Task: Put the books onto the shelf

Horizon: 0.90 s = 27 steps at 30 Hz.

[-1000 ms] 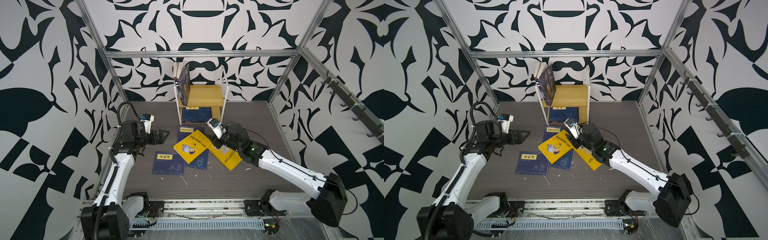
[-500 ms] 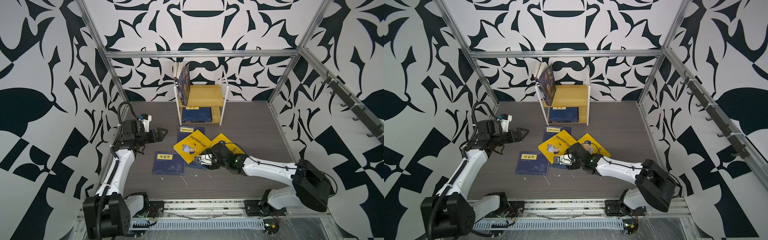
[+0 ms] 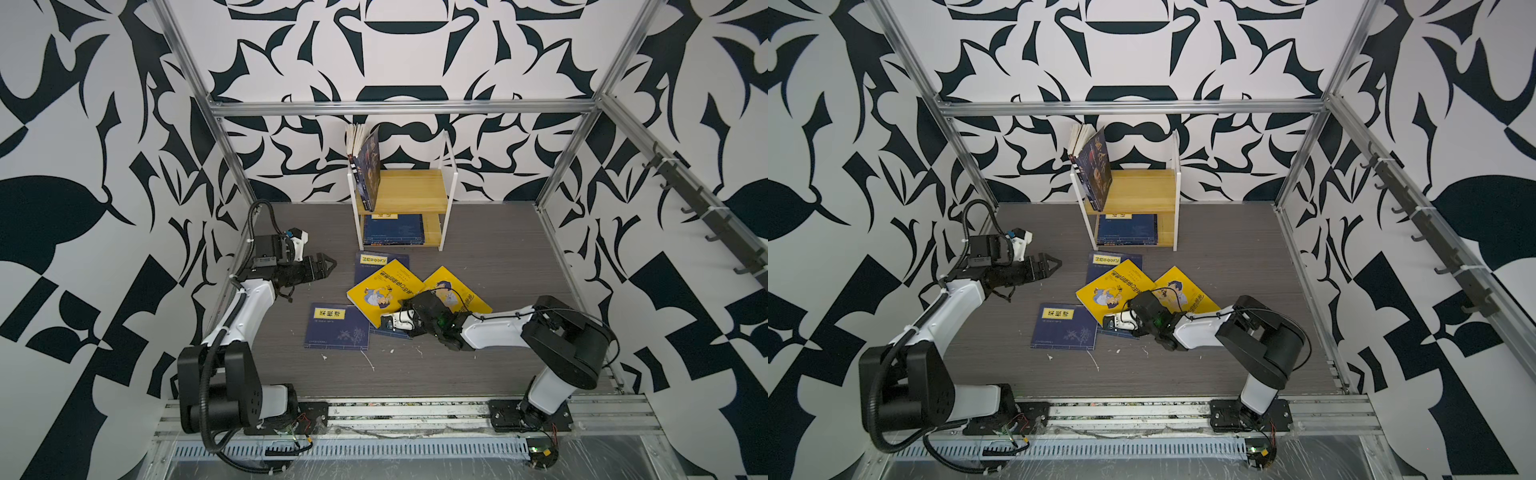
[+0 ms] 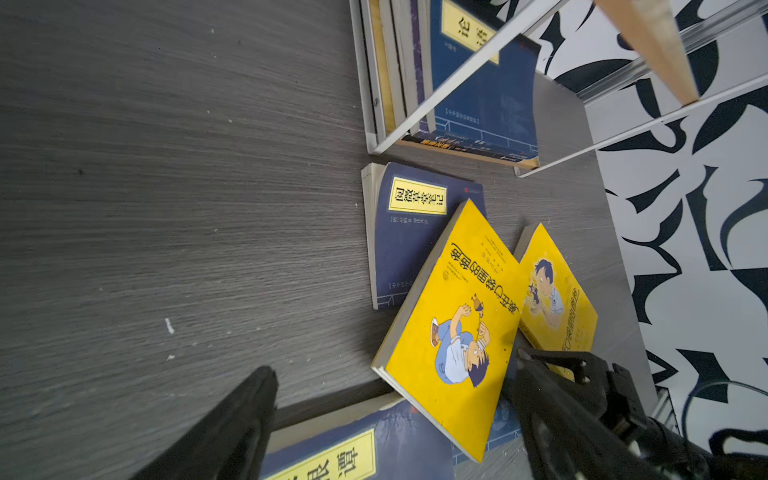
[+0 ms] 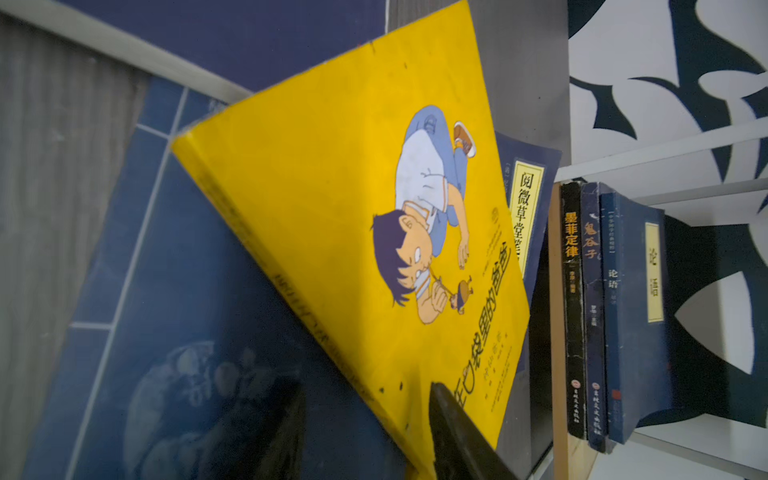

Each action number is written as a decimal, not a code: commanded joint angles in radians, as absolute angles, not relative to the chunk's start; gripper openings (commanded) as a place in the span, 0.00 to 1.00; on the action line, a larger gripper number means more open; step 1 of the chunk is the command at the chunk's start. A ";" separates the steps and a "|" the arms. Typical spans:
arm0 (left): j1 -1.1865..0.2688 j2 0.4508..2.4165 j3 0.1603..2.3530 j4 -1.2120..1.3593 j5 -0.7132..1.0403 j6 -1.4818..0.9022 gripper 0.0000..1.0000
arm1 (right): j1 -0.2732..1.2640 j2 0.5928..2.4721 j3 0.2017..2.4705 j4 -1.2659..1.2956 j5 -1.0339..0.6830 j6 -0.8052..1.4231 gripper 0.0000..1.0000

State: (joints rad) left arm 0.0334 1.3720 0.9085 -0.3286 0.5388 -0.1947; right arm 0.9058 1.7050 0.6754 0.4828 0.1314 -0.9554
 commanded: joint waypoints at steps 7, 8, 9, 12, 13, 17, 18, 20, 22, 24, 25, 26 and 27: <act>-0.063 1.581 1.037 -0.436 0.567 -0.203 0.65 | 0.910 1.792 0.614 0.807 0.183 -1.089 0.54; -0.069 1.610 1.053 -0.445 0.572 -0.206 0.62 | 0.910 1.800 0.611 0.820 0.184 -1.096 0.54; -0.075 1.634 1.066 -0.449 0.573 -0.211 0.57 | 0.910 1.805 0.608 0.833 0.183 -1.101 0.54; -0.094 1.709 1.095 -0.464 0.576 -0.210 0.52 | 0.910 1.806 0.602 0.854 0.184 -1.103 0.53; -0.101 1.736 1.102 -0.469 0.584 -0.209 0.52 | 0.910 1.805 0.600 0.858 0.184 -1.104 0.52; -0.119 1.869 1.185 -0.543 0.594 -0.195 0.42 | 0.910 1.807 0.597 0.879 0.220 -1.102 0.51; -0.121 1.890 1.202 -0.555 0.595 -0.195 0.39 | 0.910 1.806 0.598 0.880 0.219 -1.100 0.51; -0.128 1.916 1.214 -0.564 0.594 -0.197 0.38 | 0.910 1.807 0.602 0.887 0.218 -1.094 0.50; -0.141 1.934 1.221 -0.570 0.591 -0.196 0.37 | 0.910 1.810 0.608 0.894 0.221 -1.086 0.49; -0.157 1.942 1.221 -0.571 0.589 -0.194 0.36 | 0.910 1.812 0.617 0.898 0.227 -1.080 0.48; -0.163 1.942 1.221 -0.573 0.587 -0.195 0.35 | 0.910 1.812 0.622 0.900 0.230 -1.078 0.47; -0.168 1.943 1.221 -0.573 0.585 -0.193 0.31 | 0.911 1.810 0.628 0.899 0.230 -1.073 0.46; -0.172 1.942 1.221 -0.575 0.584 -0.194 0.27 | 0.910 1.810 0.634 0.898 0.230 -1.067 0.45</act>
